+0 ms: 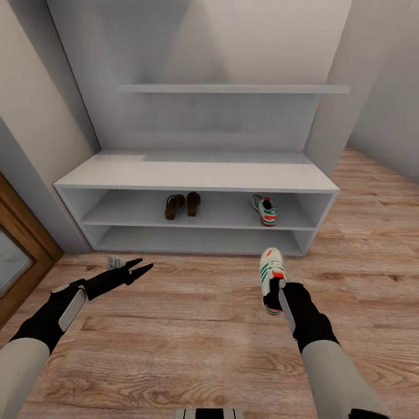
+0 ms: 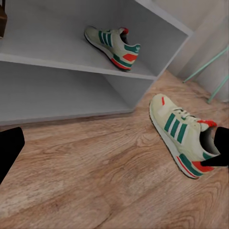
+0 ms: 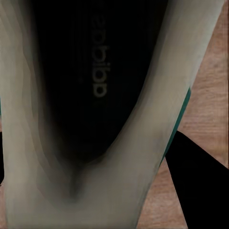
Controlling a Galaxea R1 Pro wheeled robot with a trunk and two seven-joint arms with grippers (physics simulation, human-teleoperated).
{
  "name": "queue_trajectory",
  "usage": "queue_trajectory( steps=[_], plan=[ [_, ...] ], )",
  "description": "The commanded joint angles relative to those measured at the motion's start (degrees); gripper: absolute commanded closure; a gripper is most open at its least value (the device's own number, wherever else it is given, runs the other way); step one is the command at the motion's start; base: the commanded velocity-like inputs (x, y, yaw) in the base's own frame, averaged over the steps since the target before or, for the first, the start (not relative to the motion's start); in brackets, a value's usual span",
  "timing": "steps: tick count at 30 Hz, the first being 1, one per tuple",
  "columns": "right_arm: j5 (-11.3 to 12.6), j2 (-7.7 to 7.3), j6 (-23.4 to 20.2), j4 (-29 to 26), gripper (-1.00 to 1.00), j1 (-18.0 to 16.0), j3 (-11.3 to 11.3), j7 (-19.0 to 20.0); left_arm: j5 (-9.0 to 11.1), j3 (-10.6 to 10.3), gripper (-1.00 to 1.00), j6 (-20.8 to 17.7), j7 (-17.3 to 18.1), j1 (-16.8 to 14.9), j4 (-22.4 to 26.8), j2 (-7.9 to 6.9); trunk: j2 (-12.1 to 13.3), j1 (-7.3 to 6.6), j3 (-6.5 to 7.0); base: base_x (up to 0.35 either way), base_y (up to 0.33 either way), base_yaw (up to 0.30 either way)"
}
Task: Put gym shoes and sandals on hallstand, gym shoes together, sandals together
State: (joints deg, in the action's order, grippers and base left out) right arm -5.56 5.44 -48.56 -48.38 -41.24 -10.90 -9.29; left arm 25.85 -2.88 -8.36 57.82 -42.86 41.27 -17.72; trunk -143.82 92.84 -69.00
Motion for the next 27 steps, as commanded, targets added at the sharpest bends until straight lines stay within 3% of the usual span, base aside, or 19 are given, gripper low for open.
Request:
queue_trajectory(
  steps=[1, 4, 7, 13, 20, 27],
  plan=[
    [-0.84, 0.27, -0.44, -0.04, 1.00, -1.43, 3.27, 0.19, 0.60, -0.26, -1.00, -0.61, 0.08, -0.03, 0.02, -0.05, -0.02, -0.01, -0.05, 0.000, 0.000, 0.000],
    [-0.80, 0.41, -0.54, -0.05, 1.00, -2.59, 10.31, 0.23, 0.60, -0.22, -1.00, -0.61, 0.09, -0.03, 0.03, -0.09, -0.02, -0.01, -0.05, 0.000, 0.000, 0.000],
    [-0.82, 0.44, -0.32, 0.06, 1.00, -2.82, 13.81, 0.18, 0.63, -0.25, -1.00, -0.61, 0.09, -0.03, 0.03, -0.08, -0.02, -0.01, -0.05, 0.000, 0.000, 0.000],
    [-0.70, 0.38, 0.56, 0.13, 1.00, -2.88, 14.71, 0.21, 0.61, -0.21, -1.00, -0.62, 0.10, -0.03, 0.04, -0.11, -0.02, -0.01, -0.05, 0.000, 0.000, 0.000],
    [-0.62, 0.37, 10.23, 2.09, 1.00, -2.89, 14.68, 0.23, 0.60, -0.16, -1.00, -0.68, 0.17, -0.03, 0.04, -0.14, -0.02, -0.01, -0.05, 0.000, 0.000, 0.000],
    [-0.61, 0.36, 11.75, 3.51, 1.00, -2.88, 14.45, 0.40, 0.60, -0.17, -1.00, -0.69, 0.18, -0.03, 0.04, -0.18, -0.02, -0.01, -0.05, 0.000, 0.000, 0.000]
  ],
)
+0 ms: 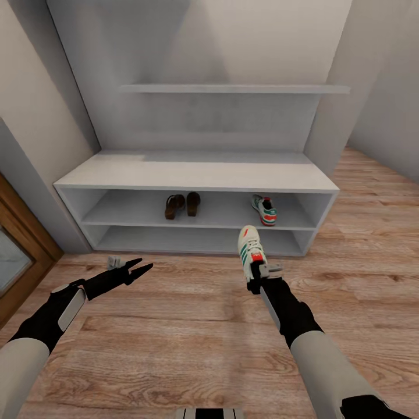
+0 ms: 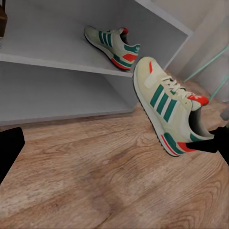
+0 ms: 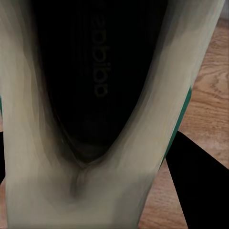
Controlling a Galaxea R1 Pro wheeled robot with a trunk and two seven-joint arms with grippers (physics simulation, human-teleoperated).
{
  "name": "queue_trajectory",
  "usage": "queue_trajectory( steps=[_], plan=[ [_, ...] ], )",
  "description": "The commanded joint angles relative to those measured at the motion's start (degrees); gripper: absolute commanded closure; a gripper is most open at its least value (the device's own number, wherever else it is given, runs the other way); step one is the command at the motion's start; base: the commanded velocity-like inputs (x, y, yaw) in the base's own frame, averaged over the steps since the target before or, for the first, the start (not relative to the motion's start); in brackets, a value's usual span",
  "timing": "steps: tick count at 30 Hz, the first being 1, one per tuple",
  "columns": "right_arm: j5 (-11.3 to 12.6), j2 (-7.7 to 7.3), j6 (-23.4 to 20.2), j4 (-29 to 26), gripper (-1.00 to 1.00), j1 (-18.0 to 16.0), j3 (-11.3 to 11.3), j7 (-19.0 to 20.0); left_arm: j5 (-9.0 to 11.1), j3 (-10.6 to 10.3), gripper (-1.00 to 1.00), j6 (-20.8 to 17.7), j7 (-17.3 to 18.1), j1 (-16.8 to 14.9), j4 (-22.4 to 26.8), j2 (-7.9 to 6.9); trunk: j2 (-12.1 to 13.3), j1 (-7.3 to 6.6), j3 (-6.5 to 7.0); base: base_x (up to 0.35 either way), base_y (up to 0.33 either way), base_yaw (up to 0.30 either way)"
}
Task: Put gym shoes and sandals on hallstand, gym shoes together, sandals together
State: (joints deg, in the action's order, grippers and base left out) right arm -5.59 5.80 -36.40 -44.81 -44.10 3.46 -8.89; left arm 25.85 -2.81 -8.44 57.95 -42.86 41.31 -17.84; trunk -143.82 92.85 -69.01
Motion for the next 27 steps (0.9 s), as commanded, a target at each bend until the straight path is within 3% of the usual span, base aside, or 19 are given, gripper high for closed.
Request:
queue_trajectory(
  steps=[1, 14, 17, 19, 22, 26, 27],
  plan=[
    [-0.57, 0.00, -0.38, -0.01, 1.00, -0.02, 0.06, 0.01, 0.60, -0.25, -1.00, -0.59, 0.06, -0.03, 0.00, -0.06, -0.02, -0.01, -0.05, 0.000, 0.000, 0.000],
    [-0.54, 0.00, -0.34, 0.15, 1.00, -0.02, 0.06, -0.07, 0.56, -0.18, -1.00, -0.61, 1.55, -0.03, -0.05, -0.18, -0.02, -0.01, -0.61, 0.000, 0.000, 0.137],
    [-0.56, 0.00, -0.34, 0.14, 1.00, -0.02, 0.06, -0.09, 0.51, -0.18, -1.00, -0.61, 3.36, -0.03, -0.07, -0.18, -0.02, -0.01, -0.81, 0.000, 0.000, 0.209],
    [-0.56, 0.00, -0.34, 0.10, 1.00, -0.01, 0.06, -0.13, 0.40, -0.29, -1.00, -0.54, 7.83, -0.03, -0.08, -0.16, -0.02, -0.01, -0.92, 0.000, 0.000, 0.170],
    [-0.56, 0.00, -0.34, 0.08, 1.00, -0.02, 0.01, -0.15, 0.40, -0.74, -1.00, -0.53, 9.95, -0.03, -0.09, -0.05, -0.02, -0.01, -0.98, 0.000, 0.000, 0.060],
    [-0.56, -0.15, -0.29, 0.06, 1.00, 0.01, -0.24, -0.16, 0.47, -4.22, -1.00, -0.52, 10.92, -0.03, -0.07, 0.23, -0.02, -0.01, -1.00, 0.025, 0.000, 0.014],
    [-0.56, -0.19, -0.27, 0.03, 1.00, 0.01, -0.29, -0.16, 0.50, -5.92, -1.00, -0.54, 11.00, -0.03, -0.05, 0.27, -0.02, -0.01, -1.00, 0.099, 0.000, 0.005]
  ],
)
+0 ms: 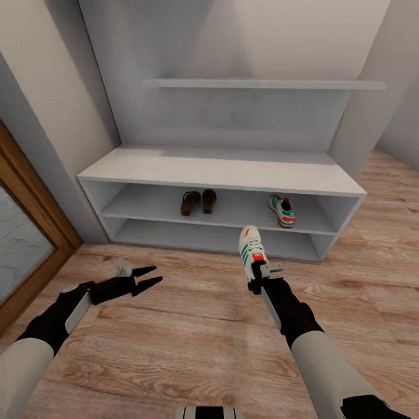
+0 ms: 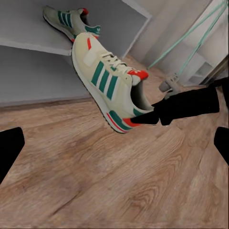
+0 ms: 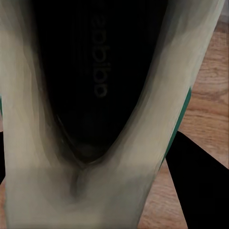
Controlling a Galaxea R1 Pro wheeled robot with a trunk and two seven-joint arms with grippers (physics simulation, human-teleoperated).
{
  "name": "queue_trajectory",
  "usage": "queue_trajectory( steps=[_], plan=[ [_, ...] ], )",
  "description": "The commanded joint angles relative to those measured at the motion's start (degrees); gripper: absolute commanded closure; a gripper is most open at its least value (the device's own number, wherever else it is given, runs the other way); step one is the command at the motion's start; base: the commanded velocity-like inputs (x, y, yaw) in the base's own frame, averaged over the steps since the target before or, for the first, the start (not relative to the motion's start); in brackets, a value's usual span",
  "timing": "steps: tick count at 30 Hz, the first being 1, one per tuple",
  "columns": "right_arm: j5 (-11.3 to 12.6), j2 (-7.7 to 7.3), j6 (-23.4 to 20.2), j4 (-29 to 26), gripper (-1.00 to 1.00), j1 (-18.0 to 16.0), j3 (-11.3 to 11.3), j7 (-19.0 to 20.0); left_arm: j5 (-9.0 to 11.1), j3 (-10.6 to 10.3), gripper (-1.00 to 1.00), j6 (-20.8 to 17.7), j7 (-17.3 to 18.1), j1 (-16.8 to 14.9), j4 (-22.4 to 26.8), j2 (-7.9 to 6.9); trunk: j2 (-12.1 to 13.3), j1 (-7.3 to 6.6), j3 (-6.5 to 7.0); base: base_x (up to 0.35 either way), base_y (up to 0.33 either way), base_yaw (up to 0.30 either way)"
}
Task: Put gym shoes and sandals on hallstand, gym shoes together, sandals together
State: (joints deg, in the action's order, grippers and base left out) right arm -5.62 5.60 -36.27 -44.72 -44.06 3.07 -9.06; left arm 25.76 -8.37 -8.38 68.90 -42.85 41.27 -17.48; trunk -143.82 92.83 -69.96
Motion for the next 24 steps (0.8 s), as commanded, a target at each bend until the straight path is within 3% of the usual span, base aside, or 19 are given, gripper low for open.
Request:
queue_trajectory(
  steps=[1, 3, 7, 14, 24],
  plan=[
    [-0.54, -0.03, -0.39, -0.09, 1.00, -0.04, 0.05, 0.00, 0.66, -2.96, -1.00, -0.64, 0.12, -0.04, 0.01, 0.16, -0.02, 0.00, -0.05, 0.183, -0.005, 0.002],
    [-0.57, -0.05, -0.38, -0.13, 1.00, -0.02, 0.02, -0.01, 0.73, -5.13, -1.00, -0.66, 0.11, -0.04, 0.02, 0.92, -0.02, 0.00, -0.05, 0.239, -0.045, 0.001],
    [-0.60, -0.06, -0.42, -0.11, 1.00, -0.04, 0.07, -0.07, 0.77, -6.34, -1.00, -0.67, 0.14, -0.04, -0.04, 1.57, -0.02, 0.00, -0.05, 0.223, -0.083, -0.048],
    [-0.62, -0.07, -0.45, -0.28, 1.00, -0.05, 0.09, -0.13, 0.86, -6.61, -1.00, -0.67, 0.18, -0.04, -0.05, 1.66, -0.02, 0.00, -0.05, 0.027, -0.011, -0.233],
    [-0.62, -0.04, -0.47, -0.54, 1.00, -0.06, 0.12, -0.09, 0.87, -6.72, -1.00, -0.67, 0.23, -0.04, -0.05, 1.69, -0.02, 0.00, -0.05, 0.048, -0.005, -0.029]
  ],
)
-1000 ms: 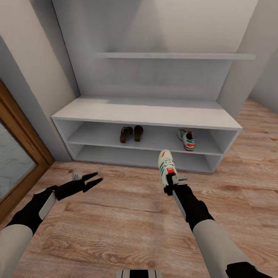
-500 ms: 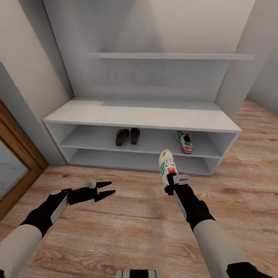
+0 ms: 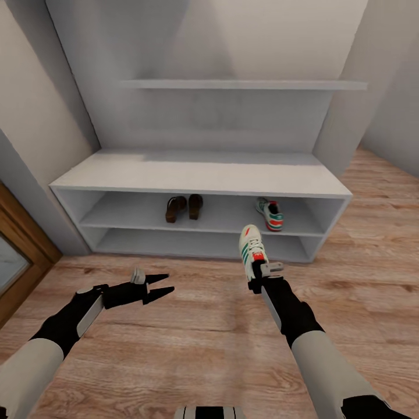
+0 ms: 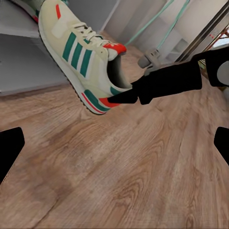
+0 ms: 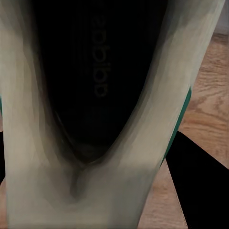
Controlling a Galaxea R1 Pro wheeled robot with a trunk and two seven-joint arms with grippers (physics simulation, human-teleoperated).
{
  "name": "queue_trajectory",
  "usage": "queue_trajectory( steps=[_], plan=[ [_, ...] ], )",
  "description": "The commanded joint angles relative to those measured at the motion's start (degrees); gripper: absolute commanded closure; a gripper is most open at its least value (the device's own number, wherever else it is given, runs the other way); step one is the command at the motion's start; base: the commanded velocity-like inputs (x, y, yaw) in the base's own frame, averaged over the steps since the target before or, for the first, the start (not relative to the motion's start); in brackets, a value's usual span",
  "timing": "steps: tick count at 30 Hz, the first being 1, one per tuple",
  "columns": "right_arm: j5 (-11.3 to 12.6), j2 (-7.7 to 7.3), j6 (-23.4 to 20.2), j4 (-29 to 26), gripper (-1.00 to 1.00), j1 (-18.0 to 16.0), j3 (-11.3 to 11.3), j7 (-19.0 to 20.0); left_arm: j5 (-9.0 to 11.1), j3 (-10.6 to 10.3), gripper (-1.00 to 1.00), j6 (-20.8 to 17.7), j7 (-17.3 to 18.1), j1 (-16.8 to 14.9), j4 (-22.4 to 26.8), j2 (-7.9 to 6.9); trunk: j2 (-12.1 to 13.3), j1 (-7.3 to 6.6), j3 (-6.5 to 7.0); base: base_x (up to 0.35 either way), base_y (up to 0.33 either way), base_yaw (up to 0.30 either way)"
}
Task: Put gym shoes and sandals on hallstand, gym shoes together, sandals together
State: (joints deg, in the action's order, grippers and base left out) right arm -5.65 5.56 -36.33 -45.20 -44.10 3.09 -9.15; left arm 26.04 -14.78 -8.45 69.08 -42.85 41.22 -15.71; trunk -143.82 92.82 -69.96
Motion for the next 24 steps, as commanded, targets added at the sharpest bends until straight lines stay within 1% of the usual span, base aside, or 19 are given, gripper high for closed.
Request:
queue_trajectory(
  steps=[1, 6, 9, 10, 11, 12, 14, 15, 17, 20, 22, 24],
  plan=[
    [-0.59, 0.01, -0.41, -0.06, 1.00, -0.02, 0.12, 0.01, 0.61, -0.32, -1.00, -0.60, 0.06, -0.04, 0.00, -0.06, -0.02, 0.01, -0.05, 0.221, -0.080, -0.001],
    [-0.58, 0.05, -0.41, -0.06, 1.00, -0.02, 0.15, 0.01, 0.74, -0.41, -1.00, -0.60, 0.01, -0.04, -0.72, 0.31, -0.02, 0.01, -0.05, 0.250, -0.134, -0.001],
    [-0.59, 0.06, -0.41, -0.06, 1.00, -0.02, 0.16, 0.01, 0.75, -0.42, -1.00, -0.47, -0.03, -0.04, -4.00, 1.99, -0.02, 0.01, -0.05, 0.079, -0.050, 0.000],
    [-0.59, 0.06, -0.41, -0.06, 1.00, -0.02, 0.16, 0.01, 0.75, -0.42, -1.00, -0.44, -0.04, -0.04, -4.61, 2.21, -0.02, 0.01, -0.05, 0.038, -0.024, 0.000],
    [-0.59, 0.06, -0.41, -0.06, 1.00, -0.02, 0.16, 0.01, 0.72, -0.45, -1.00, -0.39, -0.03, -0.03, -6.96, 3.12, -0.02, 0.01, -0.05, 0.019, -0.012, 0.000],
    [-0.59, 0.06, -0.41, -0.06, 1.00, -0.02, 0.16, 0.01, 0.70, -0.47, -1.00, -0.37, -0.02, -0.03, -8.17, 3.90, -0.02, 0.01, -0.05, 0.012, -0.008, 0.000],
    [-0.59, 0.06, -0.41, -0.06, 1.00, -0.01, 0.16, 0.01, 0.70, -0.46, -1.00, -0.35, -0.01, 0.01, -9.54, 5.35, -0.02, 0.01, -0.05, 0.007, -0.004, 0.000],
    [-0.59, 0.06, -0.41, -0.06, 1.00, -0.02, 0.16, 0.01, 0.73, -0.48, -1.00, -0.35, 0.14, 0.12, -9.87, 5.84, -0.02, 0.01, -0.05, 0.003, -0.002, 0.000],
    [-0.59, 0.06, -0.41, -0.02, 1.00, -0.01, 0.16, 0.01, 0.75, -0.47, -1.00, -0.34, 1.68, 0.75, -10.22, 6.65, -0.02, 0.01, -0.05, 0.002, -0.001, 0.000],
    [-0.59, 0.06, -0.41, -0.05, 1.00, -0.02, 0.16, 0.01, 0.76, -0.45, -1.00, -0.34, 6.13, 1.44, -10.41, 7.36, -0.02, 0.01, -0.05, 0.000, 0.000, 0.000],
    [-0.59, 0.06, -0.41, -0.06, 1.00, -0.01, 0.16, 0.01, 0.76, -0.45, -1.00, -0.34, 7.38, 1.57, -10.46, 7.95, -0.02, 0.01, -0.05, 0.000, 0.000, 0.000],
    [-0.59, 0.06, -0.41, -0.06, 1.00, 0.01, 0.16, 0.01, 0.76, -0.45, -1.00, -0.34, 7.93, 1.65, -10.51, 8.94, -0.02, 0.01, -0.05, 0.000, 0.000, 0.000]
  ],
)
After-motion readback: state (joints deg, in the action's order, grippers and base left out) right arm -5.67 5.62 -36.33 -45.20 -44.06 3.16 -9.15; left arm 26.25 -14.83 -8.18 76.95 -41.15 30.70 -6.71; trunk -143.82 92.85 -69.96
